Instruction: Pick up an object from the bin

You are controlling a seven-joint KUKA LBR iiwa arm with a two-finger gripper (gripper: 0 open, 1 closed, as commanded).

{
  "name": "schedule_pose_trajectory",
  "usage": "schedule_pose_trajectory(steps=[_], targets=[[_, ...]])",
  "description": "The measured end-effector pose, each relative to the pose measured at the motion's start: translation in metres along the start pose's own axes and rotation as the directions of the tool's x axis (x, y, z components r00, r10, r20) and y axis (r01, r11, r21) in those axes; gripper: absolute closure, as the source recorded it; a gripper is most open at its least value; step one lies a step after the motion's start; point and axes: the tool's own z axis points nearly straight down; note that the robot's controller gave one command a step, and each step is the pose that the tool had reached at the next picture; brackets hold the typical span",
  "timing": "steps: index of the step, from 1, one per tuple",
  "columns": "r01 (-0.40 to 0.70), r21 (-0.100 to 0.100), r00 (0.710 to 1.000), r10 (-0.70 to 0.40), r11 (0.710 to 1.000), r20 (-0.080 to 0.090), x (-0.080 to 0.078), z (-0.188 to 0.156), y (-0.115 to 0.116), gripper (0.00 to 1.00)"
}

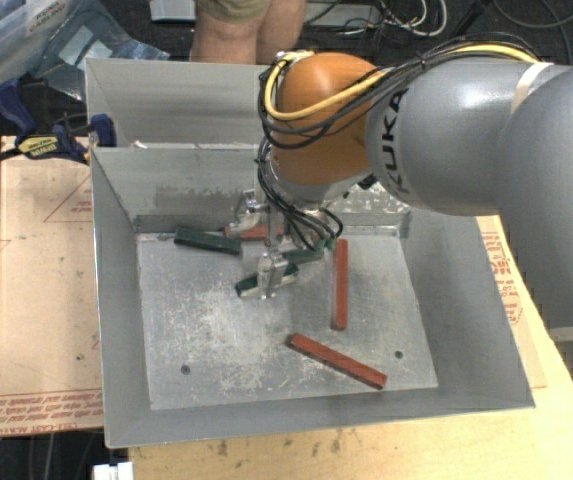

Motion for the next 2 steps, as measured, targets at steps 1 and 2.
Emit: schedule_pose_trajectory(steps=[1,2], targets=[[0.044,0.000,0.999,-0.044,0.999,-0.003,0.002,0.008,-0.009,0.00],[0.066,0.001,0.998,-0.066,0.998,0.001,-0.019,0.008,0.021,0.00]])
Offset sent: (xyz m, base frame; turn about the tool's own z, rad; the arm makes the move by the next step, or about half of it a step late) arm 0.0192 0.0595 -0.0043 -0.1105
